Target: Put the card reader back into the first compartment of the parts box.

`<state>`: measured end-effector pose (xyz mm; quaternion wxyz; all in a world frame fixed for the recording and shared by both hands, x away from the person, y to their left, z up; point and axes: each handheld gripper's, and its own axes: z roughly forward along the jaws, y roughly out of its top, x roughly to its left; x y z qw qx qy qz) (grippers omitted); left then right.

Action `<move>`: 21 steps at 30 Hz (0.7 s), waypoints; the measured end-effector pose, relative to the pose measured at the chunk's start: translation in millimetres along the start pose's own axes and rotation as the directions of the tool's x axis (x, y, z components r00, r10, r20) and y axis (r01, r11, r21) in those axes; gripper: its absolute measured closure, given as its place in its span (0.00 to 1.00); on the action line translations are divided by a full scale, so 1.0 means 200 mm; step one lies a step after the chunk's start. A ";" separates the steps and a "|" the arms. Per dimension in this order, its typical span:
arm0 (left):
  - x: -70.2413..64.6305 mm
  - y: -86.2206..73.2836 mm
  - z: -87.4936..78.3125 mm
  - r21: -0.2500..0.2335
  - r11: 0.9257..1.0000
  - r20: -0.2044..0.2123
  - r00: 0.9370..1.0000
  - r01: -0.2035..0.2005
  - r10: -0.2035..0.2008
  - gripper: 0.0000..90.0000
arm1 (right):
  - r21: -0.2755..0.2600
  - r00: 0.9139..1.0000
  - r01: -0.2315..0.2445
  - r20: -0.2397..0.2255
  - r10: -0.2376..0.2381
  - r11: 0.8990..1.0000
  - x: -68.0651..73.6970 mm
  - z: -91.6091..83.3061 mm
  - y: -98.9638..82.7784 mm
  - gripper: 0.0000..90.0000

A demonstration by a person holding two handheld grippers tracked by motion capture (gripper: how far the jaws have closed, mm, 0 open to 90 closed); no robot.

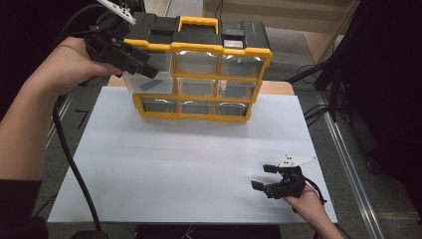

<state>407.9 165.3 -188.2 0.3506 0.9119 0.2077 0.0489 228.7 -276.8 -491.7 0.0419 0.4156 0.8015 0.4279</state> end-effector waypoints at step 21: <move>-0.20 -0.23 0.15 -0.053 0.999 0.055 0.998 -0.011 0.014 0.34 | 0.007 1.000 0.004 -0.005 -0.004 1.000 0.00 0.00 0.00 0.14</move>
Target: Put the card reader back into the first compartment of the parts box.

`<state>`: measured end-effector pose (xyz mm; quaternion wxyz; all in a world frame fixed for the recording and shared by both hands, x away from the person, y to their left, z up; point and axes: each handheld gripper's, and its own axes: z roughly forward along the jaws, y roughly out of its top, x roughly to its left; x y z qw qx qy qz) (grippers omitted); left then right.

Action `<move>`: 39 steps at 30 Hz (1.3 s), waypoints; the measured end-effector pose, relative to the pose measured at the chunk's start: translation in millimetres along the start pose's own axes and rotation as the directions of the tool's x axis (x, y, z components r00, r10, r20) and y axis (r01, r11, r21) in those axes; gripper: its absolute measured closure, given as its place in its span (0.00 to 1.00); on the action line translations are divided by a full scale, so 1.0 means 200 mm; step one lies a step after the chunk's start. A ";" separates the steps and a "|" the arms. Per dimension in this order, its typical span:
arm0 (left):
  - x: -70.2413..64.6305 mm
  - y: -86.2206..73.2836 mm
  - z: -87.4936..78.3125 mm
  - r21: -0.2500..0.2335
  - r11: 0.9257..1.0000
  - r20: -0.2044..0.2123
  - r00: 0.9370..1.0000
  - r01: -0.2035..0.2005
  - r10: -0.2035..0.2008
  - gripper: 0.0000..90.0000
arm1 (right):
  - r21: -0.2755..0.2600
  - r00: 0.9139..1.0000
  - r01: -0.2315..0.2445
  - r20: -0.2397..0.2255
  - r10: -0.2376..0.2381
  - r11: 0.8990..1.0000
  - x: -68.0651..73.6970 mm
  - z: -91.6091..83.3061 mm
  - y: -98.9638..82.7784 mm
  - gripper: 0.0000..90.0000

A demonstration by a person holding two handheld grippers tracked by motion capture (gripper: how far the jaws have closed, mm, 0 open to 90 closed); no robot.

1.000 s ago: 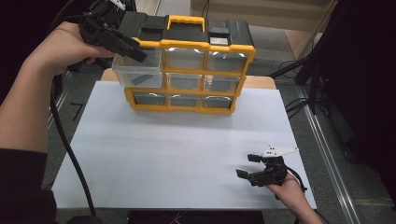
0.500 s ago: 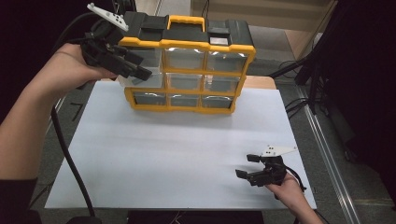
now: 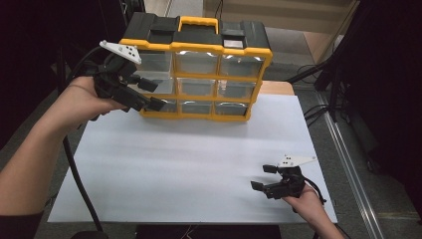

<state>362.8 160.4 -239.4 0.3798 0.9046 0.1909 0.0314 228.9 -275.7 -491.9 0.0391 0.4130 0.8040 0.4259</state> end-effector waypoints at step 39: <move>-0.04 -0.55 0.42 -0.028 0.997 -0.048 0.996 0.069 -0.070 0.29 | 0.018 1.000 -0.004 0.019 0.003 1.000 -0.02 0.01 -0.01 0.14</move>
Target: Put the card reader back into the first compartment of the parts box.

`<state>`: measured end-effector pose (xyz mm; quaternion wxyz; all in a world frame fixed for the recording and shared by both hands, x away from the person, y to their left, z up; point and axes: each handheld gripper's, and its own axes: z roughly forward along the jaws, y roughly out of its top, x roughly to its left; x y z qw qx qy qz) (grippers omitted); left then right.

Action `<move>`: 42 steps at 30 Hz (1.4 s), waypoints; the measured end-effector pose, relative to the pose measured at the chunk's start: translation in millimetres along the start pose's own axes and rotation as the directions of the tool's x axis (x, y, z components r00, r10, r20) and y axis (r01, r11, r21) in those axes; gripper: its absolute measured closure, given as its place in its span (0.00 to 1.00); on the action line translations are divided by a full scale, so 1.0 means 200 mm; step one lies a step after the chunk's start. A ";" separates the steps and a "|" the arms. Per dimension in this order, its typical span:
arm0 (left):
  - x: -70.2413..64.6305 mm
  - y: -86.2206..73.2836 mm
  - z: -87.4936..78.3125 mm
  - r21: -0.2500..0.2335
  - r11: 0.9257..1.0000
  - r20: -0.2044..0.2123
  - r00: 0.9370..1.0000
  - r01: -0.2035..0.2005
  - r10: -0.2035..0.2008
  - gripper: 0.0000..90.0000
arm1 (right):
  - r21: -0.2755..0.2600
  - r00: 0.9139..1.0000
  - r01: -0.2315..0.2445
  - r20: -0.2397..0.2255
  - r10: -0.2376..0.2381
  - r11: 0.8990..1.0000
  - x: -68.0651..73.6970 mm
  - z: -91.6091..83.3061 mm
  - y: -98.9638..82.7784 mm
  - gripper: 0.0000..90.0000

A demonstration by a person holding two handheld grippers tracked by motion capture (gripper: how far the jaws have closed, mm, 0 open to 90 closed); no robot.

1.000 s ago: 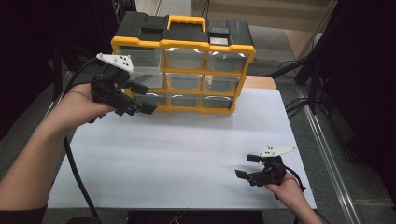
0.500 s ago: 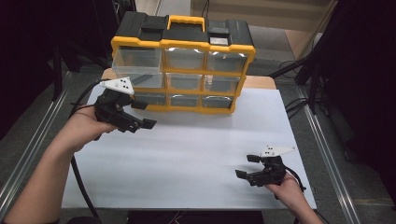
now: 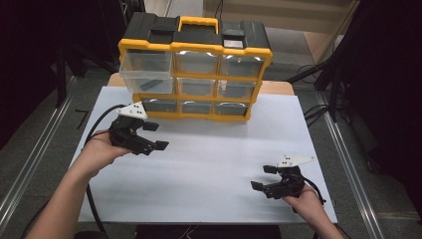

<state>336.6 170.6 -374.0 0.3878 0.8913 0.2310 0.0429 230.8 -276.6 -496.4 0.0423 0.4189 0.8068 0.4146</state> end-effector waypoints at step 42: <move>-0.10 -0.34 0.32 -0.053 0.993 -0.034 0.994 0.103 -0.104 0.29 | 0.006 1.000 -0.020 -0.015 0.020 1.000 -0.01 0.01 0.00 0.14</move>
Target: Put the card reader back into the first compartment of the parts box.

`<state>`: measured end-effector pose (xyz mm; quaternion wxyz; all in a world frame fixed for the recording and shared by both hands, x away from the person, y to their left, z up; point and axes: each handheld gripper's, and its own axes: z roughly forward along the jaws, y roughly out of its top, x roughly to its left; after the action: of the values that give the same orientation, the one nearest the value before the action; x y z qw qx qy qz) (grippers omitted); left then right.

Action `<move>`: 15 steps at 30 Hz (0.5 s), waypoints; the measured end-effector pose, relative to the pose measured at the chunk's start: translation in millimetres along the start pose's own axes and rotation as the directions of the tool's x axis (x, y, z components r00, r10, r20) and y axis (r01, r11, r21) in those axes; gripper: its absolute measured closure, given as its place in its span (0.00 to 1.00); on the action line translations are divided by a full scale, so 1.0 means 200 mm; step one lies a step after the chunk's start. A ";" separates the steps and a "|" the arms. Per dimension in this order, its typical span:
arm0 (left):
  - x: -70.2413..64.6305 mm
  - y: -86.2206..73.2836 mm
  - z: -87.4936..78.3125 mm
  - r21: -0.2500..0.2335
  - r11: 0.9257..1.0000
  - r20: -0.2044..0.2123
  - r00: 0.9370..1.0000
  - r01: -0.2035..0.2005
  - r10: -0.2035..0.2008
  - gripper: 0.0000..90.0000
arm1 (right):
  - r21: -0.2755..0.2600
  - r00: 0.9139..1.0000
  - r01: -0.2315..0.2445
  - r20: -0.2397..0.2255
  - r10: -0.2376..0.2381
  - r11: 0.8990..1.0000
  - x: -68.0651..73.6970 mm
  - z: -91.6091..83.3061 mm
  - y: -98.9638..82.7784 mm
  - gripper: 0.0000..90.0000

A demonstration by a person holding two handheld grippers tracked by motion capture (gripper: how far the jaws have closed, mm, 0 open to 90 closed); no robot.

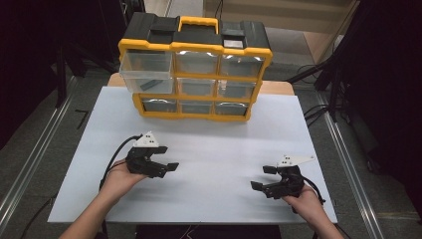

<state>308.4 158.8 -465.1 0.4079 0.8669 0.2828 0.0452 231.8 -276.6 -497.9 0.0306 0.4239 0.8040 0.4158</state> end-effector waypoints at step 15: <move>0.00 -0.13 -0.08 -0.011 0.999 -0.004 0.999 0.051 -0.051 0.29 | 0.000 1.000 -0.003 0.003 0.003 1.000 -0.01 0.00 0.00 0.14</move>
<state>292.4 183.2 -473.9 0.4129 0.8572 0.3054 0.0383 232.6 -277.5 -498.7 0.0310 0.4257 0.8034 0.4152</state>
